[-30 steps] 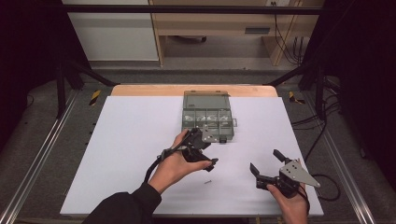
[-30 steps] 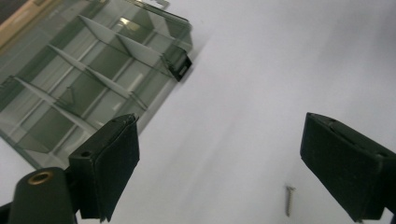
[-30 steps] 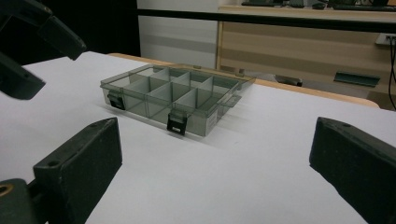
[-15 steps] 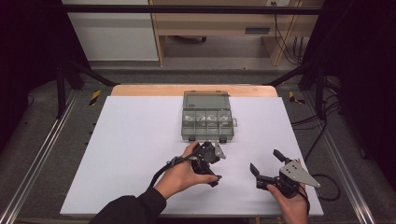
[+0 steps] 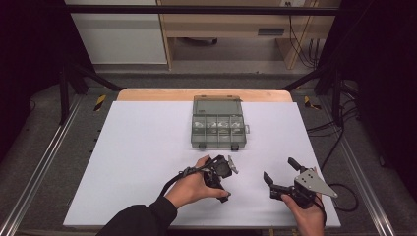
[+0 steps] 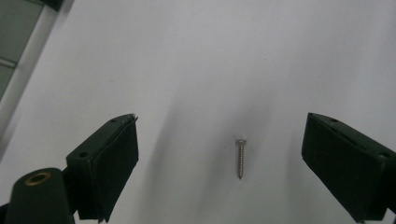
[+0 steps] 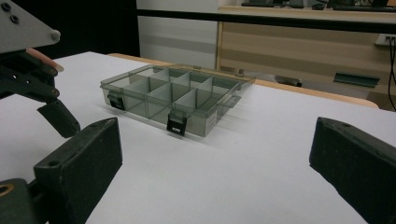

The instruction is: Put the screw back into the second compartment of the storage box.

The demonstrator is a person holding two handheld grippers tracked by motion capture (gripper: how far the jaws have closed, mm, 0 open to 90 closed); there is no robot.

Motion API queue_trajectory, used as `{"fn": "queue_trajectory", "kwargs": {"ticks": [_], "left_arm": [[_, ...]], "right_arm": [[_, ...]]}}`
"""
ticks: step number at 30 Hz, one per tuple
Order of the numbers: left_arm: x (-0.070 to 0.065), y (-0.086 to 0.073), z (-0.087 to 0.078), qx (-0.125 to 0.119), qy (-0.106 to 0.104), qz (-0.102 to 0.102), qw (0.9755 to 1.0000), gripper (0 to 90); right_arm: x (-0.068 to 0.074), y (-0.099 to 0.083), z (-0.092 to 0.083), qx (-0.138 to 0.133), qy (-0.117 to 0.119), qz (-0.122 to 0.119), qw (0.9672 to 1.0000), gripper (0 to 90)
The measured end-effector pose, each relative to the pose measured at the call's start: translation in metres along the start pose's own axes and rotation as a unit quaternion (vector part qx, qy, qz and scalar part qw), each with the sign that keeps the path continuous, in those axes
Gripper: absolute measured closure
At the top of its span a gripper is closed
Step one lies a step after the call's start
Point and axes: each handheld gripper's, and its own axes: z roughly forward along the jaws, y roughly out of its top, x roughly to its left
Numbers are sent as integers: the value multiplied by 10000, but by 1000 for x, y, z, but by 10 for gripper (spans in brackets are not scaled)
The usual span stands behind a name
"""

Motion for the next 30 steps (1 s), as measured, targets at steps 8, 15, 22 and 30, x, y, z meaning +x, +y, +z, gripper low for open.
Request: {"fn": "queue_trajectory", "kwargs": {"ticks": [8,15,22,30], "left_arm": [[1,1,-1,104,-128,-42,9999,138],[1,0,0,197,-178,23,9996,329],[-1,1,2,360,-281,125,9989,520],[-2,1,6,492,-359,206,9979,633]], "right_arm": [[0,0,0,4,2,-4,10000,27],[0,0,0,-1,-2,-8,10000,27],[0,0,0,2,1,-9,10000,28],[1,0,0,3,1,-17,10000,28]]}}
